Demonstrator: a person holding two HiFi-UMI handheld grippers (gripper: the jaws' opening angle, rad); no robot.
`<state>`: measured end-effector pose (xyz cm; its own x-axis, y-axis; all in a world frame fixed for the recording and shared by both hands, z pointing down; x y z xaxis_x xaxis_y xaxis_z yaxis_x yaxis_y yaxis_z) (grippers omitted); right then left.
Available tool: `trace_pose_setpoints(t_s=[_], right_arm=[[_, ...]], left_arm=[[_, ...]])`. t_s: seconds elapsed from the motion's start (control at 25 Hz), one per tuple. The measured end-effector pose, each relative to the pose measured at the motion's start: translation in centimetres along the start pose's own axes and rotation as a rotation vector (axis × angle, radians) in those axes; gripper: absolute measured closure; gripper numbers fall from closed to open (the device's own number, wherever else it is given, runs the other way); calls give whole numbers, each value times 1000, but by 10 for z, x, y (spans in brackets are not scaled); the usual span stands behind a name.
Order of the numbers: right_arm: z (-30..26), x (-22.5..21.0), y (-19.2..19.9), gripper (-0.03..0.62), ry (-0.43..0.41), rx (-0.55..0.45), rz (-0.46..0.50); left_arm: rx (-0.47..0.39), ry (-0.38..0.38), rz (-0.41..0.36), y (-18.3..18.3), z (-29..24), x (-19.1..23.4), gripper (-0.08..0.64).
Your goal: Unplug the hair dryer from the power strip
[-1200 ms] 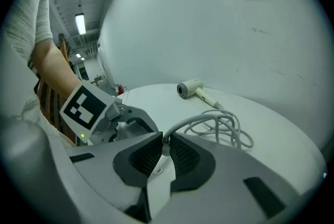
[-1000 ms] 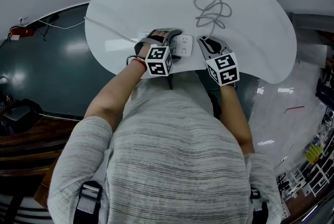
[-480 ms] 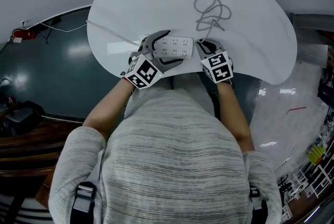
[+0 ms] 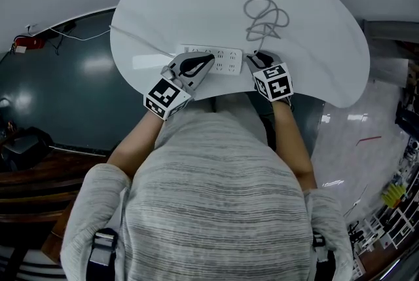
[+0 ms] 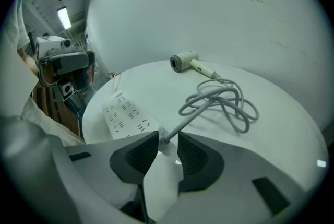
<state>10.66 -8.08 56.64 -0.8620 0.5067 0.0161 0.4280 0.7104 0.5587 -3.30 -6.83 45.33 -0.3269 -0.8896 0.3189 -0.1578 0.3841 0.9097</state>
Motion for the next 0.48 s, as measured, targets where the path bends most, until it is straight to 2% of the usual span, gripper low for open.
trace_pose_setpoints(t_s=[0.16, 0.48], right_arm=[[18, -4, 0, 483, 17, 0, -73], [64, 1, -26, 485, 71, -167, -89]], left_arm=[[-21, -11, 8, -4, 8, -3, 554], [-66, -29, -4, -18, 22, -4, 554]])
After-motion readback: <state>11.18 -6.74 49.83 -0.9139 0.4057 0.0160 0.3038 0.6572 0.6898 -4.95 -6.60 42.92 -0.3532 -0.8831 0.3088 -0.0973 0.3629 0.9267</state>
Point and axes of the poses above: the fingertips, and each gripper's own axes: z backward along the fingers, x to its left, y out of its underside, the point moved 2 cm from there along z, backward along the fingers, and after that the axes turned 13 degrees about y, right-handed, at the moved point
